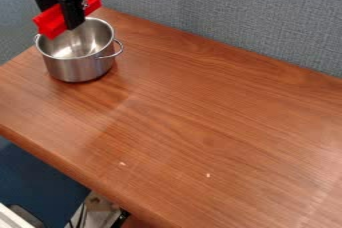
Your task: Put the red object in the metal pot
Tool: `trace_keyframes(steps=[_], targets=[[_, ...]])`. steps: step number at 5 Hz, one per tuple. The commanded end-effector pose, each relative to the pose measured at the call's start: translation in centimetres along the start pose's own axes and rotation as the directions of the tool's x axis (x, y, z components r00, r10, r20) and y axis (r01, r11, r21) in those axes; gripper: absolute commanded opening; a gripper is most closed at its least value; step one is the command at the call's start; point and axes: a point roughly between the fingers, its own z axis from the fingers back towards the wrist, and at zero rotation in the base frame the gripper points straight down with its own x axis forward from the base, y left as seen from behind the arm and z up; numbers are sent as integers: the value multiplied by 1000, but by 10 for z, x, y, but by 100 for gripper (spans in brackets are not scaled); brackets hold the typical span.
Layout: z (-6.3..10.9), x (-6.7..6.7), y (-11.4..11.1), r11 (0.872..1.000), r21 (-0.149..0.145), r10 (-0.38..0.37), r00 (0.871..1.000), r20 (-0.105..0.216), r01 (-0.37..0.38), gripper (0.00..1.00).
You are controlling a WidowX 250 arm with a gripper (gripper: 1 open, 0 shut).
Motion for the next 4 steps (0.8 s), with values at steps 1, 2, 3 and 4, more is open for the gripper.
trace_keyframes(steps=[1, 2, 3, 4], targets=[[18, 2, 15, 999, 28, -22, 996, 86, 20, 0], [23, 9, 18, 999, 45, 9, 998, 70, -12, 0], [27, 14, 19, 998, 65, 20, 998, 52, -24, 0], [33, 19, 20, 996, 84, 35, 999, 37, -38, 0]])
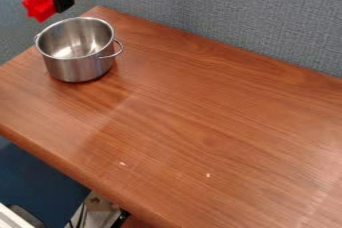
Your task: Put the red object in the metal pot
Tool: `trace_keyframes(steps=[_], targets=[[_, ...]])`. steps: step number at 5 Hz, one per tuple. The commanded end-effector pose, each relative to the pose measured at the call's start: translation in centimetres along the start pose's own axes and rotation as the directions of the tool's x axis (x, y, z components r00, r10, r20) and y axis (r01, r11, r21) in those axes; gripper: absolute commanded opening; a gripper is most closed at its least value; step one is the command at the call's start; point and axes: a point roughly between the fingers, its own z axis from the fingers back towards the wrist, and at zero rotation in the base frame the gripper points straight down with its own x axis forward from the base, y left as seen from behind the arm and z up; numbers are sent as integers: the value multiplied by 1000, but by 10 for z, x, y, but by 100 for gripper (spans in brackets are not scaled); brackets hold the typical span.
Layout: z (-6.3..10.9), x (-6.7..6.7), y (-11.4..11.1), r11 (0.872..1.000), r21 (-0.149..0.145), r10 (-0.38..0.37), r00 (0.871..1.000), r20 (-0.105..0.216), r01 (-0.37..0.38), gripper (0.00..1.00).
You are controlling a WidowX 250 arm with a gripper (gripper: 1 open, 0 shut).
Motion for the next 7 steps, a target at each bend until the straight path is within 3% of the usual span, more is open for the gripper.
trace_keyframes(steps=[1, 2, 4, 6, 7], targets=[[-4, 5, -10, 998, 51, -46, 999, 21, 45, 0], [-21, -3, -25, 994, 71, -84, 996, 16, 83, 0], [-74, 4, -18, 995, 80, 65, 997, -35, -62, 0], [-70, -13, -20, 995, 97, 17, 1000, -15, -16, 0], [-65, -21, 6, 995, 92, 25, 999, -34, -22, 0]])
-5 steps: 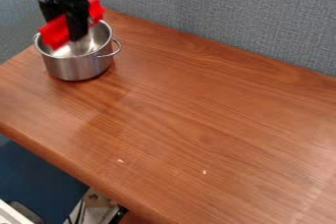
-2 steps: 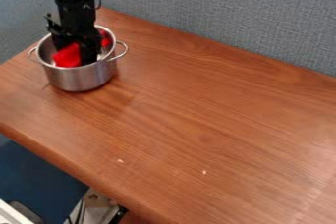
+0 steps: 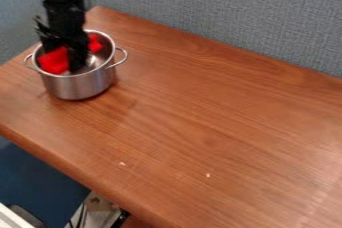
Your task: Put the red object in the metal pot
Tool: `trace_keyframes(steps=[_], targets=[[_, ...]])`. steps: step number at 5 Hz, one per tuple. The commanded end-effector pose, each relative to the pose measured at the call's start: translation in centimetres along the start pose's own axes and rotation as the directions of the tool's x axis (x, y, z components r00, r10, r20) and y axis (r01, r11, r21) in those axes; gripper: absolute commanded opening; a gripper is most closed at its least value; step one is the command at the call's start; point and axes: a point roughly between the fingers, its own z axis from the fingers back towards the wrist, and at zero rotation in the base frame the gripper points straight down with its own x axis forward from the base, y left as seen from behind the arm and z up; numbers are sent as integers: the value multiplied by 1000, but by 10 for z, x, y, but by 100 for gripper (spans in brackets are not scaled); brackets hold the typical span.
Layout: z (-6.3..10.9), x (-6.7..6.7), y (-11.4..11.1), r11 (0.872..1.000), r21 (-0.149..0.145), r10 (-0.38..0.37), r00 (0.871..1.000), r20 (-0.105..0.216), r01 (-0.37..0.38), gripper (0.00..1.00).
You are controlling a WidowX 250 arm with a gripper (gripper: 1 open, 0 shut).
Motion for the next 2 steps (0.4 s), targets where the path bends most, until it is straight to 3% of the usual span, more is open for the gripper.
trace_keyframes(steps=[1, 2], targets=[[19, 0, 35, 999, 52, 5, 999, 41, -7, 0], [15, 5, 31, 997, 54, 50, 999, 1, -50, 0]])
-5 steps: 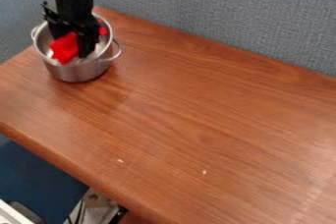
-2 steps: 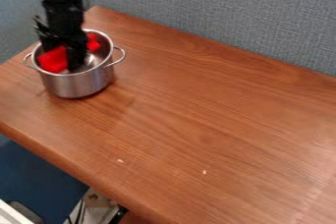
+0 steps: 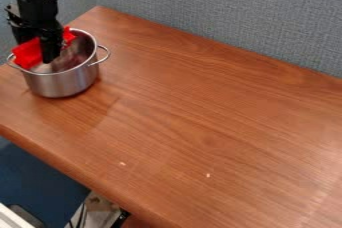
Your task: Put the red object in the metal pot
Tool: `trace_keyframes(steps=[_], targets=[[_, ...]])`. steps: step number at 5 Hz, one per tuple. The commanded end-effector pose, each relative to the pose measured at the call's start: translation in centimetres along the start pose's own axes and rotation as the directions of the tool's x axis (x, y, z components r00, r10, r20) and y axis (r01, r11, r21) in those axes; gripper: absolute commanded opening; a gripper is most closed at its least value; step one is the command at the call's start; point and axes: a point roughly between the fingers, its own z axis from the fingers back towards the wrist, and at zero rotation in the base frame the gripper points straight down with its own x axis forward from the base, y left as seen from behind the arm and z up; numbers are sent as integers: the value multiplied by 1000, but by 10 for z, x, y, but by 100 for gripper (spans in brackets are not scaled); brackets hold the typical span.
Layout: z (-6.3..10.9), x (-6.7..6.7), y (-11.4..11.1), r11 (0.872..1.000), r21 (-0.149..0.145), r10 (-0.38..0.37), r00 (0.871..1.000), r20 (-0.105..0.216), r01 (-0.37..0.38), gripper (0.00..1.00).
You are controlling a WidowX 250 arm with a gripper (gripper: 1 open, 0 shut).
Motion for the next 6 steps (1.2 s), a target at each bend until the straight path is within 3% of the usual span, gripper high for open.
trace_keyframes(steps=[1, 2, 4, 5, 6], targets=[[-2, 13, 24, 999, 10, -38, 999, 10, 38, 0], [-17, 17, 41, 997, -16, -75, 997, -14, 75, 0], [-16, 4, 18, 1000, -31, 6, 997, 80, -4, 0], [-13, 2, -1, 994, -37, -102, 991, 82, 105, 0], [-11, 1, -19, 976, -43, -208, 974, 85, 212, 0]])
